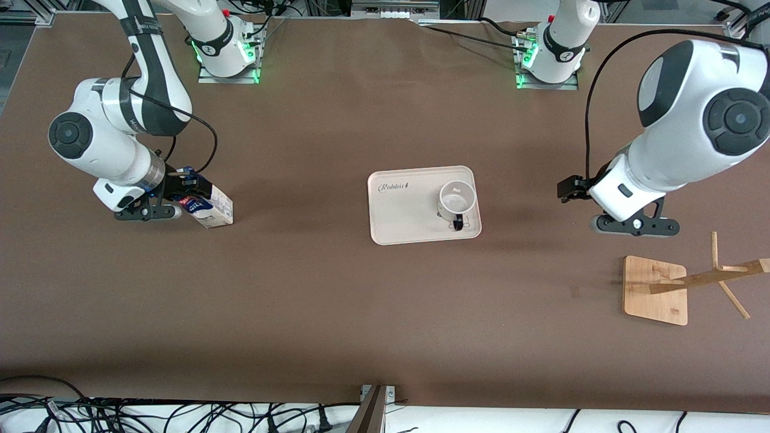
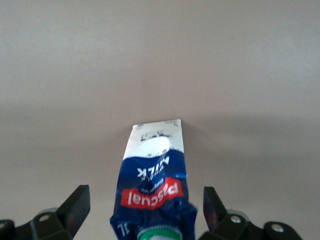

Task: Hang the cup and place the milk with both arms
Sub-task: 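Lower the carton onto the table while the left gripper reaches the mug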

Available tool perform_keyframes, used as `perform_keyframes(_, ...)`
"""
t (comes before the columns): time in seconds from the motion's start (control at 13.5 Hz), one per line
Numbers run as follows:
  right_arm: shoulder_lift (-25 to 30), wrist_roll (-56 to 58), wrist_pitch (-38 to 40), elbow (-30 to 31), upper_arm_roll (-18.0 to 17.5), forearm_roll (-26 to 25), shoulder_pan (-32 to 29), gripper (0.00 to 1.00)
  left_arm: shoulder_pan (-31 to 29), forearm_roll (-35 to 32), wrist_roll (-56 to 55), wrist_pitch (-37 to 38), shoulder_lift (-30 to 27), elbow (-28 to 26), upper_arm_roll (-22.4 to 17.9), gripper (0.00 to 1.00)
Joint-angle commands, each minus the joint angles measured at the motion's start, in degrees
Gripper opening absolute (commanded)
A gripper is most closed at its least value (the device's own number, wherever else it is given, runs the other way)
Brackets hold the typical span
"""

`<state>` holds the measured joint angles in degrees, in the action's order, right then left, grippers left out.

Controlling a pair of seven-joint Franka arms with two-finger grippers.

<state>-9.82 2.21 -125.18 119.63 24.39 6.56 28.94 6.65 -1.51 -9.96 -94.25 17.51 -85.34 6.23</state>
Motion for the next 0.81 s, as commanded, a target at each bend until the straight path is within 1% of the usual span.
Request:
perform_keyframes(0.0, 0.9, 0.2, 3.4, -4.2, 0.2, -0.8, -0.2, 1.00, 0.9, 0.3, -3.8, 0.8, 3.1, 1.4, -0.1, 1.00)
perform_keyframes(0.15, -0.1, -0.4, 9.6, -11.1, 0.2, -0.4, -1.0, 1.00, 3.4, 0.2, -11.6, -1.0, 3.8, -1.8, -0.1, 1.00)
perform_keyframes(0.22, -0.6, -0.5, 12.9, -14.1, 0.2, -0.3, -1.3, 1.00, 5.6, 0.2, -13.7, -3.4, 3.8, -3.5, -0.1, 1.00)
perform_keyframes(0.3, -0.6, -1.1, 15.6, -15.8, 0.2, -0.2, -1.2, 1.00, 7.8, 0.2, -15.5, -6.2, 4.0, -4.1, -0.1, 1.00)
perform_keyframes(0.52, 2.6, -0.7, 17.8, -17.4, 0.0, -0.7, -1.0, 1.00, 15.4, -0.8, -23.8, -13.6, 8.1, -4.0, -0.3, 1.00)
perform_keyframes(0.74, 4.9, -0.7, 24.2, -20.1, 0.0, -0.9, -1.0, 1.00, 20.5, -3.9, -33.3, -17.7, 11.1, -4.1, -0.2, 1.00)
